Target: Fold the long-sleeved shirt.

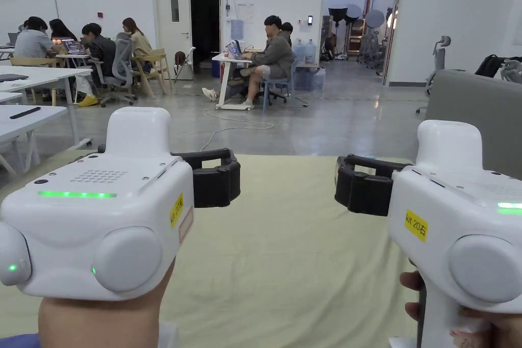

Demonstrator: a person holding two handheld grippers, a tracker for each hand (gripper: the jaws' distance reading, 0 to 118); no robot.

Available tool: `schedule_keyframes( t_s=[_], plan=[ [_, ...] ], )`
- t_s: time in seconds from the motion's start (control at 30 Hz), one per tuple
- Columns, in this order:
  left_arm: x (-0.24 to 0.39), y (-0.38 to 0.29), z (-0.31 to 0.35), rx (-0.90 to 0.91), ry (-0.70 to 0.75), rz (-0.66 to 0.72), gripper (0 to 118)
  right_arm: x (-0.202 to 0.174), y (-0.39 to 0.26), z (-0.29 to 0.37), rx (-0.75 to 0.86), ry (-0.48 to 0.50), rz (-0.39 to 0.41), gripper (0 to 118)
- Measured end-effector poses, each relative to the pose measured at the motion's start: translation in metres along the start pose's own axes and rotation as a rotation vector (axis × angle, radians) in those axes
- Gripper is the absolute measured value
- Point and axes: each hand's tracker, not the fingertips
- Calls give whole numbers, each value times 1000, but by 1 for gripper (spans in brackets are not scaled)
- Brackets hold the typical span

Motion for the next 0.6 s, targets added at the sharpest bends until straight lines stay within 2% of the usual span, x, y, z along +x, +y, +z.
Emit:
schedule_keyframes(
  t_s=[0.27, 0.4, 0.6],
  plan=[
    [3, 2, -1, 0, -11, -1, 118, -1, -1, -1, -7, -8, 9, 118],
    [5, 1, -1, -3, -12, -10, 118, -4, -1, 1, 19, -91, 20, 118],
    [3, 1, -1, -11, -19, -1, 118, -7, 0, -1, -2, -113, 43, 118]
  ],
)
